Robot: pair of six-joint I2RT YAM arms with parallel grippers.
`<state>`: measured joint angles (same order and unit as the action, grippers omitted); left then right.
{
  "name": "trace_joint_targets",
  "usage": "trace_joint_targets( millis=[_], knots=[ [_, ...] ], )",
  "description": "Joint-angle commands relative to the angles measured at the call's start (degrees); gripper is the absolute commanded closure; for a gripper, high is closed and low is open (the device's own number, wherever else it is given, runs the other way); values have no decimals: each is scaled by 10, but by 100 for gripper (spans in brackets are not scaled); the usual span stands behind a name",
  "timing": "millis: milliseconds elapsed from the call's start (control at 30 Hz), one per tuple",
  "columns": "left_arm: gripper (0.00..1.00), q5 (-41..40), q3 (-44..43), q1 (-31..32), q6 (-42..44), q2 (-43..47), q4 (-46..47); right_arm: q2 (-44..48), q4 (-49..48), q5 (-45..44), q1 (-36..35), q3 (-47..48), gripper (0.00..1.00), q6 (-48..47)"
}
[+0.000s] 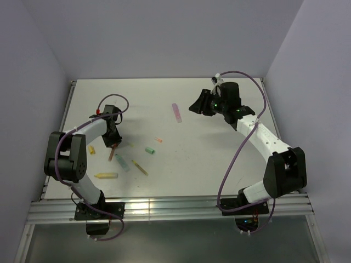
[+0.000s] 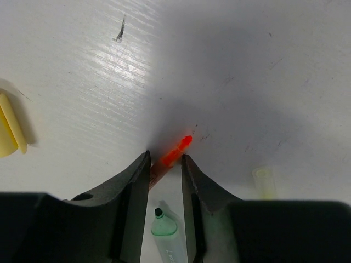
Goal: Insert the pens into the pen caps
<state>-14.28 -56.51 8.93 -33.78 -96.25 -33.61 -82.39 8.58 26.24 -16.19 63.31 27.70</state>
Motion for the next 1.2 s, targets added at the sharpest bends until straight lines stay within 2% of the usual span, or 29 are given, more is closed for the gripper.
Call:
trace_joint_targets(
  millis=[0,267,667,900,1167],
  knots=[
    [66,5,-3,-2,-2,-11,-2,18,-23,6,5,1,52,3],
    [71,-2,-6,-2,-5,-14,-8,17,-24,7,5,1,53,5],
    [84,-2,-6,-2,-9,-10,-14,17,-25,13,5,1,54,6],
    [99,1,-10,-2,-9,-7,-16,15,-27,19,5,1,55,7],
    [100,7,-20,-2,-9,32,-28,12,-30,24,5,1,55,7]
  ],
)
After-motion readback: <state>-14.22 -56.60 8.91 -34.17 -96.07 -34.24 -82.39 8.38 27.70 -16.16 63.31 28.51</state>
